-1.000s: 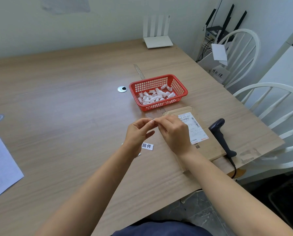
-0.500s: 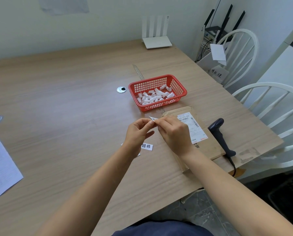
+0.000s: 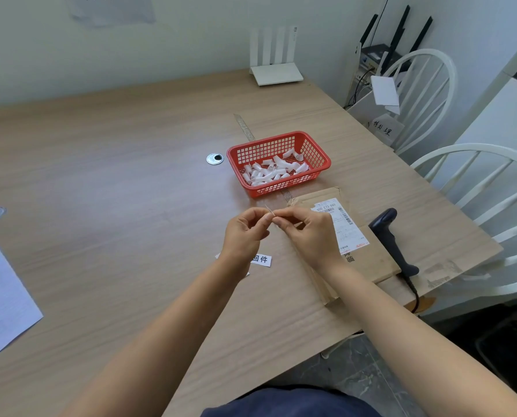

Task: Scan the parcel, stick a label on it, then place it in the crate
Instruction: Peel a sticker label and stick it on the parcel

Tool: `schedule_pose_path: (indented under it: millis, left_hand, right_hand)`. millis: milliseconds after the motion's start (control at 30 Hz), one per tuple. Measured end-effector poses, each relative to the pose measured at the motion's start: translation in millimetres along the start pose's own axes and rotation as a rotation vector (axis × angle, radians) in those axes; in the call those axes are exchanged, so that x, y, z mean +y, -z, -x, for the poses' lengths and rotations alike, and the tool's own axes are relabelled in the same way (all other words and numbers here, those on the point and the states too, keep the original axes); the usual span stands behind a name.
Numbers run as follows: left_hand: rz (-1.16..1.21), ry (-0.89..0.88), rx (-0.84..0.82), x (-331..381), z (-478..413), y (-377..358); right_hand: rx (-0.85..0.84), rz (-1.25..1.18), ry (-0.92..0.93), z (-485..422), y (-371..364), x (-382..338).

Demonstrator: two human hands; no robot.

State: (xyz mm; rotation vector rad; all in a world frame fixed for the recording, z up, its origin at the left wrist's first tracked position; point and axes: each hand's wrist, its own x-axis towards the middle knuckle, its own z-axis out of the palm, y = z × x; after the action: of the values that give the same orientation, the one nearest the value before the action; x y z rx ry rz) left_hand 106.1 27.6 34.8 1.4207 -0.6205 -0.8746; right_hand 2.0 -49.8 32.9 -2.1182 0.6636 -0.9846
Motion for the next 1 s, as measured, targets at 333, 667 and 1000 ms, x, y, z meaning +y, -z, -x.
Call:
schedule_pose_path:
  millis: [333, 667, 1000]
  left_hand:
    - [-0.194, -0.095, 0.071, 2, 3, -2]
    - [-0.195, -0.056, 0.135, 2, -4, -19]
    - [-0.219, -0.077, 0.201, 7, -41, -52]
  right_hand:
    - [-0.020, -0.027, -0.054, -1, 1, -2]
    - [0.095, 0.228, 0.106, -4, -3, 1]
    - [0.076, -0.074, -0.212, -40, 17, 34]
